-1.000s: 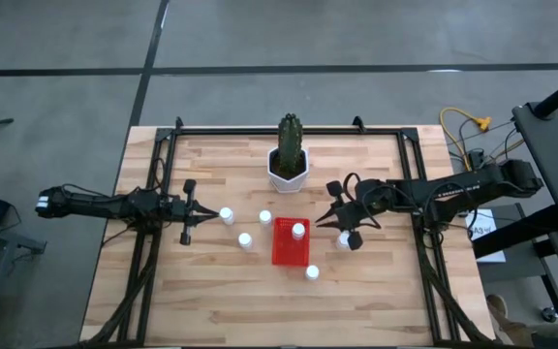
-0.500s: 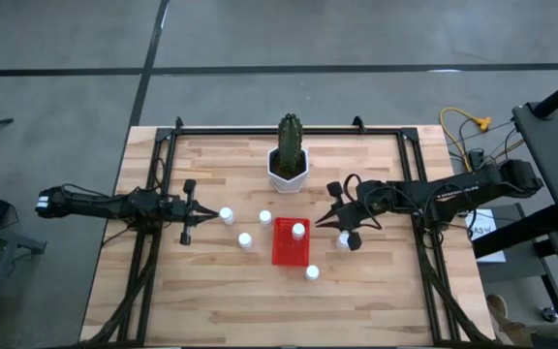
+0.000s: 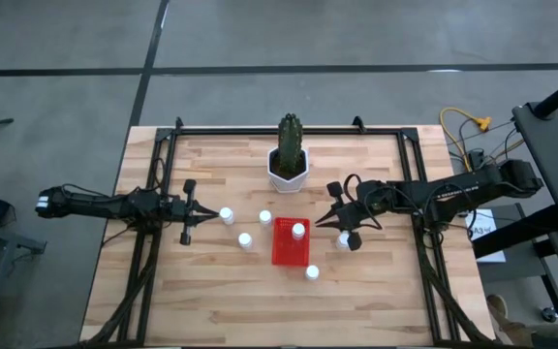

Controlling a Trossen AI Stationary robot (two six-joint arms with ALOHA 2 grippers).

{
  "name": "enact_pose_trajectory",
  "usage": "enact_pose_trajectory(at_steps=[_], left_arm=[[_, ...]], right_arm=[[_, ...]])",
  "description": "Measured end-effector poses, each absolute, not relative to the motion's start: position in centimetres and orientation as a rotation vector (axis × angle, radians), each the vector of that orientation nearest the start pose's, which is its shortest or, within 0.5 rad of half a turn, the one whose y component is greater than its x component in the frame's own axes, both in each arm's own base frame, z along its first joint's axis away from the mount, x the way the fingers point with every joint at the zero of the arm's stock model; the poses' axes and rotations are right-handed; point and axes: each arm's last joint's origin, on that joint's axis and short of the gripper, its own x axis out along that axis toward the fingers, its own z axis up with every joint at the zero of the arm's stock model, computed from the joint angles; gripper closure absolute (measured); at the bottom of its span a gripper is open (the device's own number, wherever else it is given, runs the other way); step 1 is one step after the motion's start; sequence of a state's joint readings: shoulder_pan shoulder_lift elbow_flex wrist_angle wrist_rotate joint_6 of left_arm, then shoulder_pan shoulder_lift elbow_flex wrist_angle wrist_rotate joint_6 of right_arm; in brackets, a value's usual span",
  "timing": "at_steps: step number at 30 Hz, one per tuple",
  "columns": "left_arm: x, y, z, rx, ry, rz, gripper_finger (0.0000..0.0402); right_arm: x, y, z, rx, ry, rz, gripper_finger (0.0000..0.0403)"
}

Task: Pick and place pill bottles into a basket
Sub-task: Put the white pill bottle into the red bin

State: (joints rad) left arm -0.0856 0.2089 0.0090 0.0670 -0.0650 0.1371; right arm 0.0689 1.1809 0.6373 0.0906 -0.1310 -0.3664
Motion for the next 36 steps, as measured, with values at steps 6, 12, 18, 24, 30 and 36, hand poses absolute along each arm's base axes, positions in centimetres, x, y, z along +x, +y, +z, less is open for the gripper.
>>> enact_pose_trajectory(at_steps=[6, 12, 18, 24, 30, 36], left_arm=[[10.93, -0.75, 15.57, 0.147, 0.130, -0.030, 0.0398], [10.93, -0.75, 15.56, 0.147, 0.130, -0.029, 0.0398], [10.93, -0.75, 15.57, 0.147, 0.130, -0.029, 0.0398], [10.93, -0.75, 15.57, 0.147, 0.130, -0.030, 0.0398], [10.93, -0.75, 15.57, 0.147, 0.130, -0.029, 0.0398], [10.93, -0.75, 15.56, 0.147, 0.131, -0.029, 0.0398]], right_arm=[[24.61, 2.08, 22.98, -0.345, 0.416, 0.278, 0.0376], [24.61, 2.08, 22.97, -0.345, 0.416, 0.278, 0.0376], [24.61, 2.08, 22.97, -0.346, 0.416, 0.278, 0.0376], [24.62, 2.08, 23.00, -0.338, 0.414, 0.276, 0.0376], [24.73, 2.09, 23.22, -0.336, 0.388, 0.271, 0.0376], [24.82, 2.09, 23.48, -0.348, 0.346, 0.266, 0.0376]])
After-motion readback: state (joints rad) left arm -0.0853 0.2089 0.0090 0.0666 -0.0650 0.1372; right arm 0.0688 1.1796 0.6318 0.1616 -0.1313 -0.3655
